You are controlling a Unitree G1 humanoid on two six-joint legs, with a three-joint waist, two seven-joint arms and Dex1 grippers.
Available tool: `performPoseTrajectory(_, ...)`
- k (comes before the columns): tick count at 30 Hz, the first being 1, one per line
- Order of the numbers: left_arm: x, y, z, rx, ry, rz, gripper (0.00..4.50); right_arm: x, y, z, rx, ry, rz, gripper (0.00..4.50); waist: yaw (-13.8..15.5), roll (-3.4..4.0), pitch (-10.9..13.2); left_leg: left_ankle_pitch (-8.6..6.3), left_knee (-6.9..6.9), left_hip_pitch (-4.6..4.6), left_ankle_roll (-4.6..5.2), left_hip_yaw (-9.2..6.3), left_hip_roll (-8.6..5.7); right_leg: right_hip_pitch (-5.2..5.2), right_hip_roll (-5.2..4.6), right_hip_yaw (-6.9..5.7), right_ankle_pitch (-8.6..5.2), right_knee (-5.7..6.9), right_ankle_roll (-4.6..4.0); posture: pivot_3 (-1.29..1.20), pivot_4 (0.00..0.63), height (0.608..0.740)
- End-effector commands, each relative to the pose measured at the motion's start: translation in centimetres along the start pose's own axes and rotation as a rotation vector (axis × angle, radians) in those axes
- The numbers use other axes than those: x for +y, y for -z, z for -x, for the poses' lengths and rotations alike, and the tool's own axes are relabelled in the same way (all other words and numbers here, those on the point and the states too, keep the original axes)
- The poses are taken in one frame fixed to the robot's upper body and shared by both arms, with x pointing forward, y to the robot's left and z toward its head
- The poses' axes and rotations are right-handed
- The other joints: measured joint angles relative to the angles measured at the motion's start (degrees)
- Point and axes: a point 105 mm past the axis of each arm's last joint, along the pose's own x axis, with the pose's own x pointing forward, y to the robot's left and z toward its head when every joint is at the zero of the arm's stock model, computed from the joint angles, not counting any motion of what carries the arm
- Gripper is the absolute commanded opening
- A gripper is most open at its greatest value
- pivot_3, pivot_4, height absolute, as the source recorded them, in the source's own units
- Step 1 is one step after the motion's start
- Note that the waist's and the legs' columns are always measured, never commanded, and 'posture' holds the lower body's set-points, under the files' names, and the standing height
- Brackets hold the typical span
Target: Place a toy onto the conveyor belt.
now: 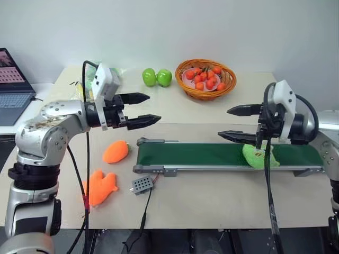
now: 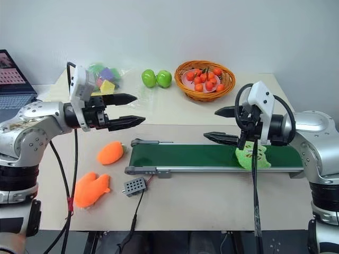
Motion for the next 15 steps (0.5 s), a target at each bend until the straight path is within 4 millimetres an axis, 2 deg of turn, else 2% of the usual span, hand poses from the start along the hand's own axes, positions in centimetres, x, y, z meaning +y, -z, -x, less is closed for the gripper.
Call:
performPoseTrajectory(1, 0.13, -1.6, 0.07, -0.038, -0.015, -0.063, 4.47, -0.03, -1.34, 0.52, -0.036, 0.022, 0.043, 4.5, 0.0, 0.0, 0.0, 0.0, 0.0, 0.0, 0.0, 0.0, 0.0, 0.0, 0.0, 0.0, 0.0, 0.0, 0.0, 0.0, 0.15, 0.738)
performPoseTrajectory(15, 1.03, -2.2, -0.77, -0.084, -0.041, -0.054, 4.47, 0.03, -0.98, 0.64, -0.032, 0.034, 0.038, 4.5, 0.1, 0.0, 0.0, 0.0, 0.0, -0.01, 0.0, -0.01, -0.01, 0.0, 0.0, 0.0, 0.0, -0.01, 0.0, 0.0, 0.15, 0.738)
